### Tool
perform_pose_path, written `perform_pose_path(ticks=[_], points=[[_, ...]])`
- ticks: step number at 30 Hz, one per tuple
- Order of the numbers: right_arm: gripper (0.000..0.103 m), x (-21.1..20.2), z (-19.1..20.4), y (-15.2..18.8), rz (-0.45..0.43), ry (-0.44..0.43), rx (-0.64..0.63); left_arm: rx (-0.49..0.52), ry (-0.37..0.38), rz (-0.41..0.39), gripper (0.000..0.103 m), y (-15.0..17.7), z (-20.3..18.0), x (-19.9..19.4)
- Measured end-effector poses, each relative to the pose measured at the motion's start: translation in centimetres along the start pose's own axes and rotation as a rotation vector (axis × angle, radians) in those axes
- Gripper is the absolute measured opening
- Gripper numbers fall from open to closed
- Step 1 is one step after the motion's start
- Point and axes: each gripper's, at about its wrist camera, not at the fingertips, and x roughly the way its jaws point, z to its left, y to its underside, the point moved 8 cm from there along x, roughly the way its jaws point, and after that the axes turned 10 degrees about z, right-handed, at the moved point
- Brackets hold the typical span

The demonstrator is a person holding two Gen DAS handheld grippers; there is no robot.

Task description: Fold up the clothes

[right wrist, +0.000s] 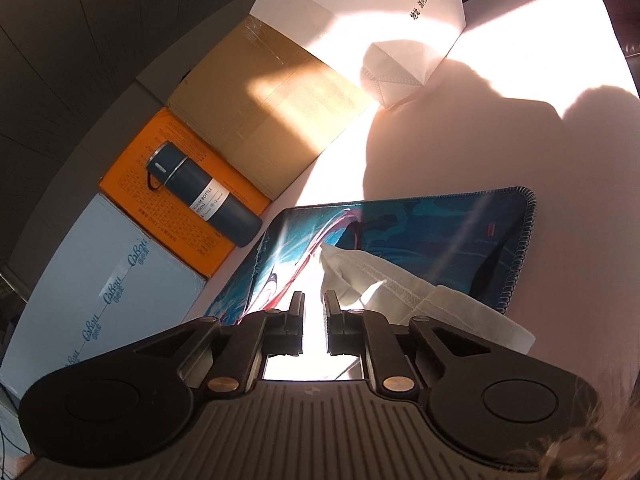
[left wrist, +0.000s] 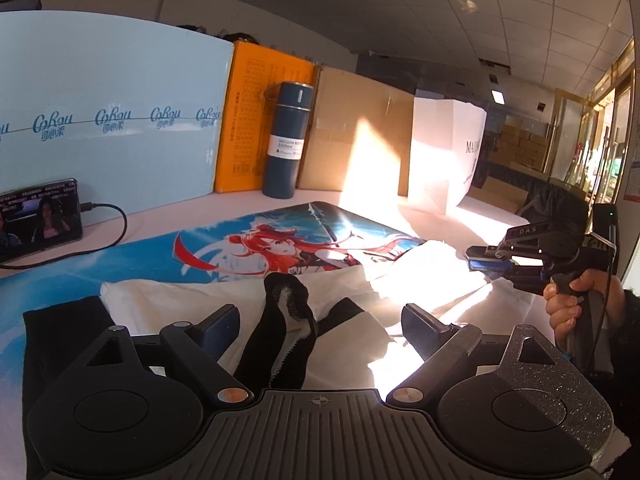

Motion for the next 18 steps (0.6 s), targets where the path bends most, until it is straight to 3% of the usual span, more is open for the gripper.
perform_pose_path(ticks=[1, 2, 7, 9, 10, 11, 18], points=[[0.056, -0.2, -0.1, -0.3, -0.021, -0.006, -0.001, 0.011, 0.001, -0.001, 0.091, -0.2, -0.3, 0.1], [0.06, -0.1, 0.0, -0.6, -0.024, -0.007, -0.008, 0.021, 0.002, 0.001, 0.092, -0.4, -0.5, 0.3], [0.06, 2.2, 1.0, -1.0, 0.035, 0.09, -0.119, 0.063, -0.008, 0.05, 0.093, -0.2, -1.7, 1.9], [0.048, 3.3, 1.1, -0.8, 0.068, 0.154, -0.171, 0.079, 0.002, 0.059, 0.093, -0.1, -2.1, 2.4], [0.021, 3.9, 1.2, -0.6, 0.083, 0.172, -0.211, 0.086, 0.01, 0.066, 0.093, 0.1, -2.3, 2.6], [0.006, 4.0, 1.0, -0.4, 0.092, 0.181, -0.226, 0.093, 0.019, 0.074, 0.093, 0.3, -2.4, 2.8], [0.002, 0.7, 0.8, -0.8, 0.032, 0.161, -0.229, 0.079, 0.045, 0.103, 0.093, 1.0, -2.1, 3.4]])
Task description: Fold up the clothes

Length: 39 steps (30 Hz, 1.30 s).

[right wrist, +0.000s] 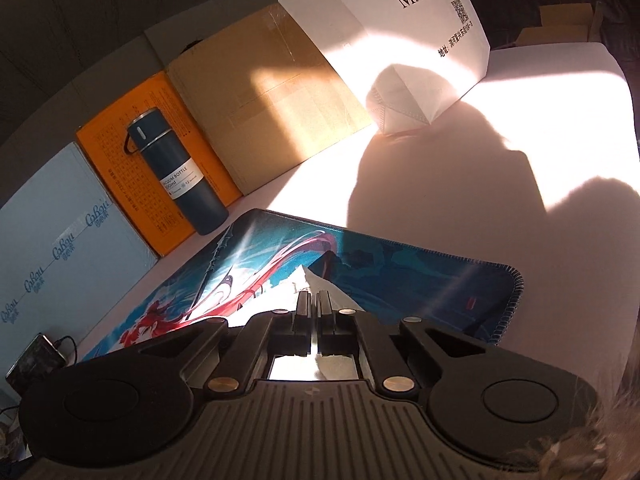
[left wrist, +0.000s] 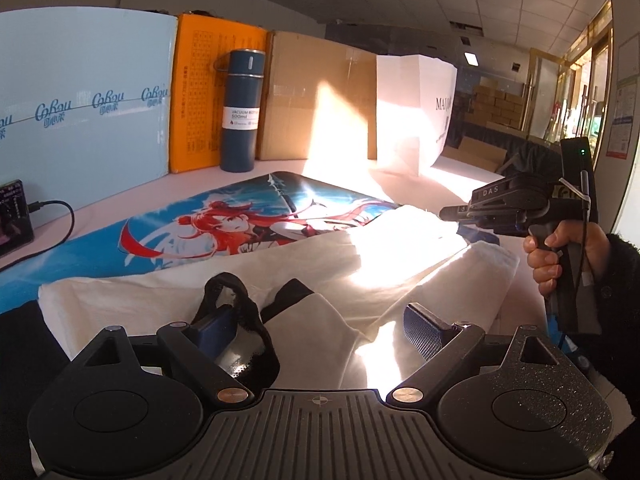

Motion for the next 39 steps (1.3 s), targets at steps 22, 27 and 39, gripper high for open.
perform_pose_path(ticks=[22, 27, 39], points=[[0.062, 2.0, 3.3, -1.6, 0.04, -0.051, -0.214, 0.038, -0.024, 0.085, 0.1, 0.1, -1.4, 2.2], [0.067, 1.1, 1.8, -1.7, 0.041, -0.074, -0.195, 0.071, -0.154, -0.029, 0.1, -1.0, -2.6, -0.6], [0.082, 0.9, -0.4, -3.6, 0.125, -0.3, -0.162, 0.442, -0.237, -0.109, 0.101, 0.3, -15.3, 1.2]])
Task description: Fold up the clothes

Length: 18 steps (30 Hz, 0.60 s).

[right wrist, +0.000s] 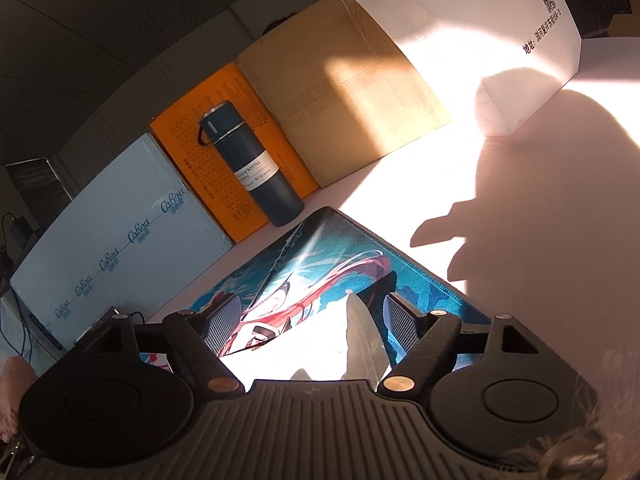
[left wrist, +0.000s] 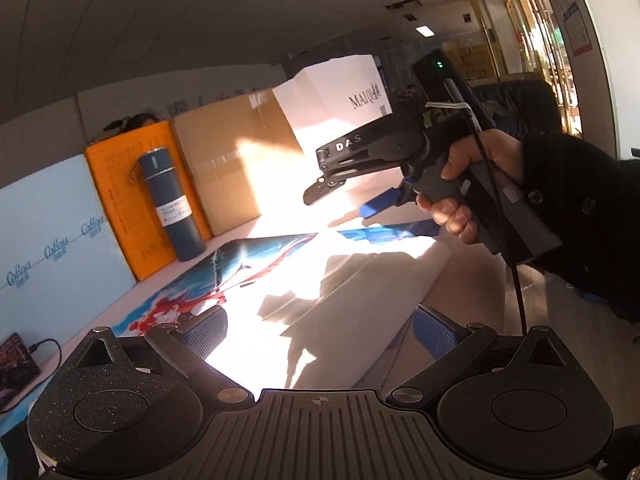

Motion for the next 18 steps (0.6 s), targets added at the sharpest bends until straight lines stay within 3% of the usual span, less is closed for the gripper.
perform_pose_path(ticks=[3, 10, 14, 16, 18], points=[[0.083, 0.4, 0.2, -0.4, 0.029, 0.004, -0.062, 0.093, -0.031, -0.002, 0.101, -0.8, -2.3, 1.5], [0.085, 2.7, -1.1, -1.6, 0.099, 0.025, -0.139, 0.188, -0.046, 0.075, 0.101, -3.1, -5.2, 6.1], [0.085, 4.5, -0.8, -1.9, 0.19, -0.021, -0.19, 0.191, -0.038, 0.085, 0.101, -4.8, -6.0, 8.4], [0.083, 5.5, -0.4, -1.3, 0.239, 0.004, -0.258, 0.177, -0.032, 0.093, 0.101, -5.2, -6.0, 9.3], [0.075, 6.3, -0.3, -0.7, 0.275, 0.032, -0.305, 0.164, -0.017, 0.097, 0.1, -5.5, -5.9, 10.0]])
